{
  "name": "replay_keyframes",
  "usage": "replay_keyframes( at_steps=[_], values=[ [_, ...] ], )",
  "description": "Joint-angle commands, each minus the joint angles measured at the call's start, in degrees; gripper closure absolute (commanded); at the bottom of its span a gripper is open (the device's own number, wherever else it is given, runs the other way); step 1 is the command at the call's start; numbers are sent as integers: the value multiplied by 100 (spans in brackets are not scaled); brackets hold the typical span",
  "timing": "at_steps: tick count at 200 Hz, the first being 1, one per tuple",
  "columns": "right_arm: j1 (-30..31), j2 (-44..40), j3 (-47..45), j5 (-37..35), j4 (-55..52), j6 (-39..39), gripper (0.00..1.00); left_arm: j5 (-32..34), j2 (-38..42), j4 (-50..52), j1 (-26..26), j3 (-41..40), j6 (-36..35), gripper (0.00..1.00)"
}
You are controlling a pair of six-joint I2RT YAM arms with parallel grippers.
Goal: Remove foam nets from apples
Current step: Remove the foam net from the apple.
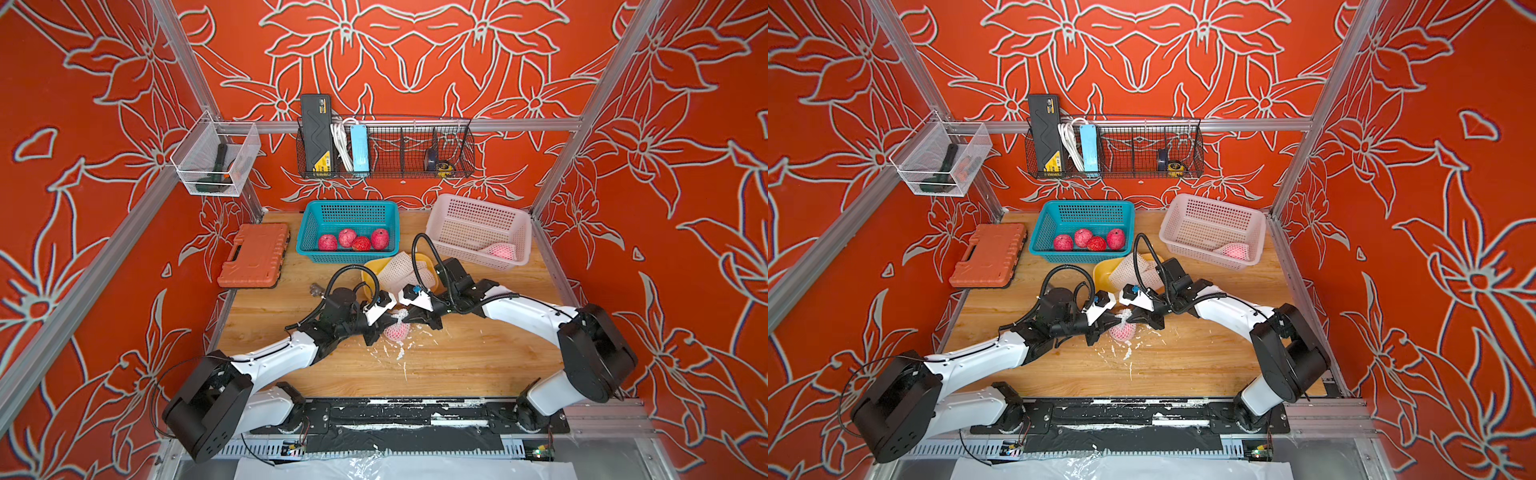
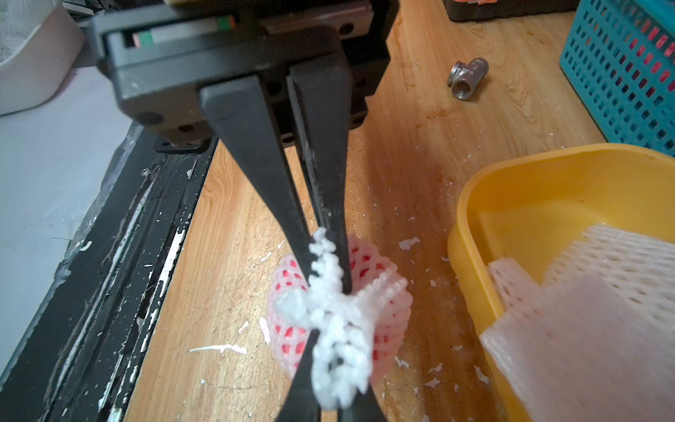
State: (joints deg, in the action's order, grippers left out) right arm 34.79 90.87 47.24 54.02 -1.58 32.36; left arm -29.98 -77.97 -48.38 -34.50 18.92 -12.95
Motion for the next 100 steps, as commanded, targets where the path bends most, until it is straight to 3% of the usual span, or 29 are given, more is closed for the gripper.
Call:
replay_keyframes(
  at_steps=[1,19,42,57,100],
  values=[
    [87,149,266,234,-261,290,69,-10,54,-182,35,-64,21,82],
    [133,220,393,258,-515,458,79,17,106,-141,39,-53,29,73],
    [151,238,435,258,-606,515,90,187,291,-40,61,-20,124,48],
    [154,219,426,258,-607,518,92,299,527,317,124,120,171,37],
    [152,96,470,138,-665,328,94,148,1170,3004,341,1050,-363,29]
  ],
)
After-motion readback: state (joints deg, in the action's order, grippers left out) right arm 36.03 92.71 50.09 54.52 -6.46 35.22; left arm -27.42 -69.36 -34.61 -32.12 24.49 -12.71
